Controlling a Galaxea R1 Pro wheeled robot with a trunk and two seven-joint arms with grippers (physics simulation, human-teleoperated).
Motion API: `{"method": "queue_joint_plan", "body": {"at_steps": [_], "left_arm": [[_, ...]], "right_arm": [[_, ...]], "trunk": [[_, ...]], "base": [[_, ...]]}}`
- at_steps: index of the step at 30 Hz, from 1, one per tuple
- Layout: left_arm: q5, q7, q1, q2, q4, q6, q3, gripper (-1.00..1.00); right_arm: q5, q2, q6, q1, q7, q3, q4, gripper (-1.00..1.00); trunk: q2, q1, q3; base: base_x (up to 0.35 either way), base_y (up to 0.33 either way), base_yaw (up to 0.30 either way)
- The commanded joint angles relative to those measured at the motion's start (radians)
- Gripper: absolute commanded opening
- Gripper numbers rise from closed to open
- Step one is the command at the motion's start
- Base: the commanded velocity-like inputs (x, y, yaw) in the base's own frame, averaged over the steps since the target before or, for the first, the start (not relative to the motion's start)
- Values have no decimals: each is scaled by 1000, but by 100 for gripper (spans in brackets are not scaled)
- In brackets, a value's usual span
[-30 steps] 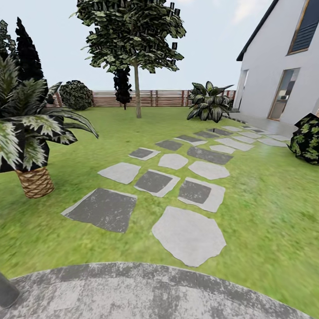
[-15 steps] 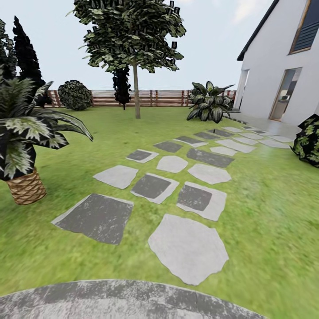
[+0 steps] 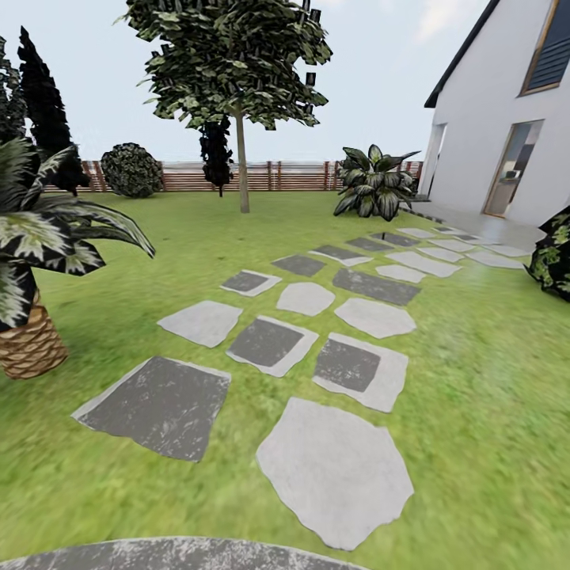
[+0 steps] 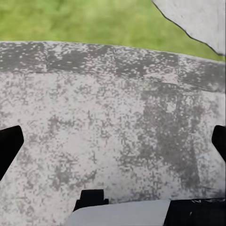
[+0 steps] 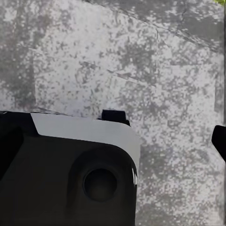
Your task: In the garden, pick up the pesticide atomizer on the floor and spray pesticide onto both trees until each tree trunk is fully covered.
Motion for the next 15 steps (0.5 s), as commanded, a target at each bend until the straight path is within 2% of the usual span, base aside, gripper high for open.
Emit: {"method": "queue_joint_plan", "body": {"at_steps": [1,6,15], "left_arm": [[0,-10,0,0,0,0,1,100],[2,-41,0,1,1,1,7,100],[6,-45,0,3,3,0,14,100]], "right_arm": [[0,0,0,0,0,0,0,100],[0,0,0,-1,0,0,0,100],[2,1,0,0,0,3,0,100]], "trunk": [[0,0,0],[0,0,0],[0,0,0]], "base": [[342,-92,0],[315,-92,0],[260,-92,0]]}}
